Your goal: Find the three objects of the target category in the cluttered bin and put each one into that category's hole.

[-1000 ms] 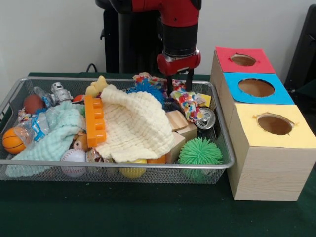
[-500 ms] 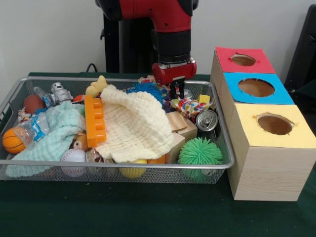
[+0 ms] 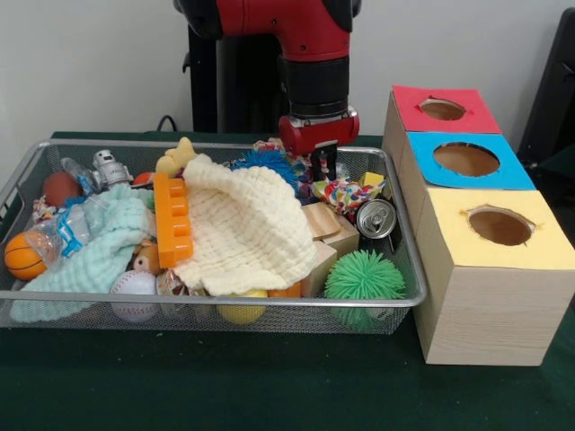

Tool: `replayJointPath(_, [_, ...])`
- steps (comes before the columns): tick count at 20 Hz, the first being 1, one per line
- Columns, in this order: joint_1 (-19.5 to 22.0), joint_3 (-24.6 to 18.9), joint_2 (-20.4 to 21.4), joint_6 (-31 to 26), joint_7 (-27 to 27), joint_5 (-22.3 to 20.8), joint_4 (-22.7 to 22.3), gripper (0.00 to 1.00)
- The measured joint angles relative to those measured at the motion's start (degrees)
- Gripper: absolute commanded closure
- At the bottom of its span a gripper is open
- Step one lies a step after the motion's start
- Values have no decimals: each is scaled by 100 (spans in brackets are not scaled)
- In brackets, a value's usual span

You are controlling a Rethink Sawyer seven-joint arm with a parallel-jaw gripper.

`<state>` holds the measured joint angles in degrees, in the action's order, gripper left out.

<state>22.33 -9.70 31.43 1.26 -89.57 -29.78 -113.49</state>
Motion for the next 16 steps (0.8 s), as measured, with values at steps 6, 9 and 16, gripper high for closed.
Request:
replayJointPath(6, [-186,0,386,-1160,0,512,-4,100])
replayJointPath(9, [-295,-1,602,-1808,0,697,-6,100])
replayJointPath(16, [-577,1,1112,-3105,0,1013,-7,100])
